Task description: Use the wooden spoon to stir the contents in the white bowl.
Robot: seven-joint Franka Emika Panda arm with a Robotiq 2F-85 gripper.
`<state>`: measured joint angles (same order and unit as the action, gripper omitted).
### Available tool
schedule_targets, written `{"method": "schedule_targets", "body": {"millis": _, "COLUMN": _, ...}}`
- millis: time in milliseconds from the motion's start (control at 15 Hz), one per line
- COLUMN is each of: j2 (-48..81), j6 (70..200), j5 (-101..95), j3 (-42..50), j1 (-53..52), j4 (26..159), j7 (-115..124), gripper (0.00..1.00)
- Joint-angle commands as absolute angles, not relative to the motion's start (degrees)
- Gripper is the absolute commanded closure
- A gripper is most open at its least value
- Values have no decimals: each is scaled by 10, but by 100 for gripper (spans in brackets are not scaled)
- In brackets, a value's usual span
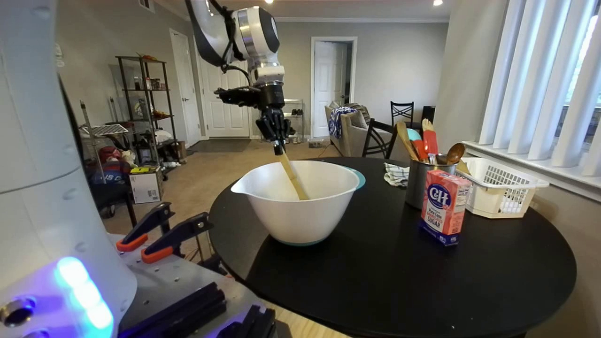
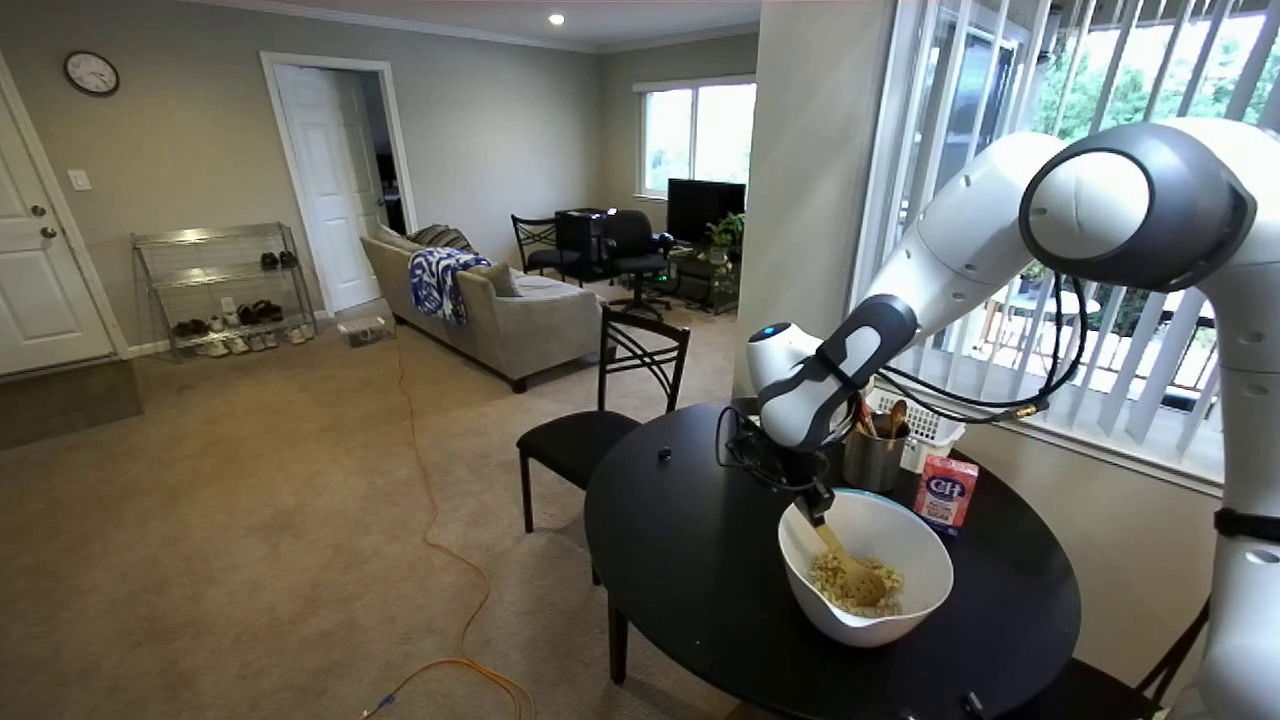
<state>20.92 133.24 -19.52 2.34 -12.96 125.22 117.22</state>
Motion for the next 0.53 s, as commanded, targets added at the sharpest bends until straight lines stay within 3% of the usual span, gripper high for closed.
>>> {"method": "schedule_targets", "body": {"millis": 0, "j2": 204, "j6": 1387, "j5": -263, "j3": 36, "j1": -146, "j4": 1269, "j7": 1196, "gripper": 95}}
{"method": "schedule_targets", "body": {"millis": 467, "j2": 208, "j6": 1452, "j5": -173, "j3": -2, "j1": -125, "j4": 1259, "j7": 1157, "gripper": 95}}
